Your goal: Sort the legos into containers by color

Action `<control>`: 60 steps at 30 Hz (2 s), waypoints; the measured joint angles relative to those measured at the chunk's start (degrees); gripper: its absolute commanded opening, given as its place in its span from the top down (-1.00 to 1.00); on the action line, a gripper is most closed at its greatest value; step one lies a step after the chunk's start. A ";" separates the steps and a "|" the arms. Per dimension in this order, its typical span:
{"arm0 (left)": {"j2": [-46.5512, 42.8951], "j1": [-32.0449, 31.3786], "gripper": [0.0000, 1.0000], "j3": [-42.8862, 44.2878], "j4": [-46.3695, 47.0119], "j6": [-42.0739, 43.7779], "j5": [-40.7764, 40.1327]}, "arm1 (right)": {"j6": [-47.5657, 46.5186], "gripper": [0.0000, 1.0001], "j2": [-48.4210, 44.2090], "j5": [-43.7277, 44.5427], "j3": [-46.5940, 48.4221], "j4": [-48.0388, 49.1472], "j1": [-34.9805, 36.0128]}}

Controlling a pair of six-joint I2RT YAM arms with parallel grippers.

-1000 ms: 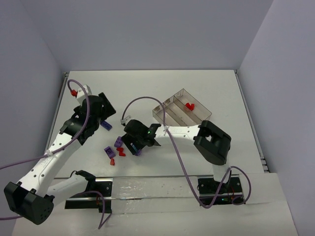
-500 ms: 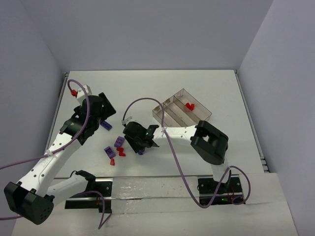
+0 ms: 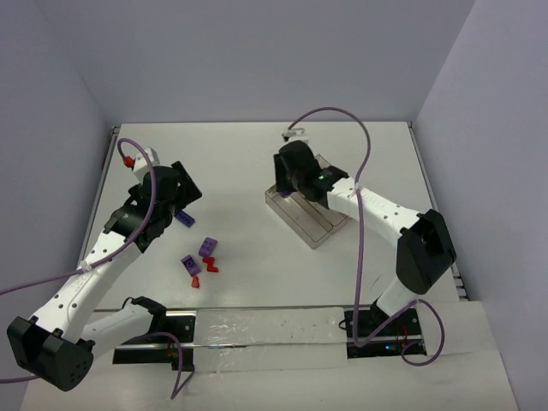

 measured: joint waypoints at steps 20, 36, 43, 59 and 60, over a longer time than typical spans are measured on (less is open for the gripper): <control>0.11 0.00 -0.99 0.00 -0.14 0.20 -0.04 | -1.17 -0.54 11.62 3.20 2.76 -0.09 -14.80; 0.26 0.00 -0.99 0.02 -0.24 -0.10 -0.07 | -2.05 -0.56 4.25 1.33 2.96 0.12 -8.08; 0.39 0.02 -0.91 -0.80 -0.29 -1.36 -0.98 | -2.44 -0.63 3.94 -3.88 1.40 2.99 7.13; 23.10 6.54 -0.78 -0.84 -5.58 -13.93 0.54 | 1.60 -0.67 4.46 -3.52 -0.85 1.41 8.73; 24.36 7.15 -0.75 -0.59 -5.53 -14.63 0.56 | 1.58 -0.67 3.74 -3.09 -1.12 1.26 8.73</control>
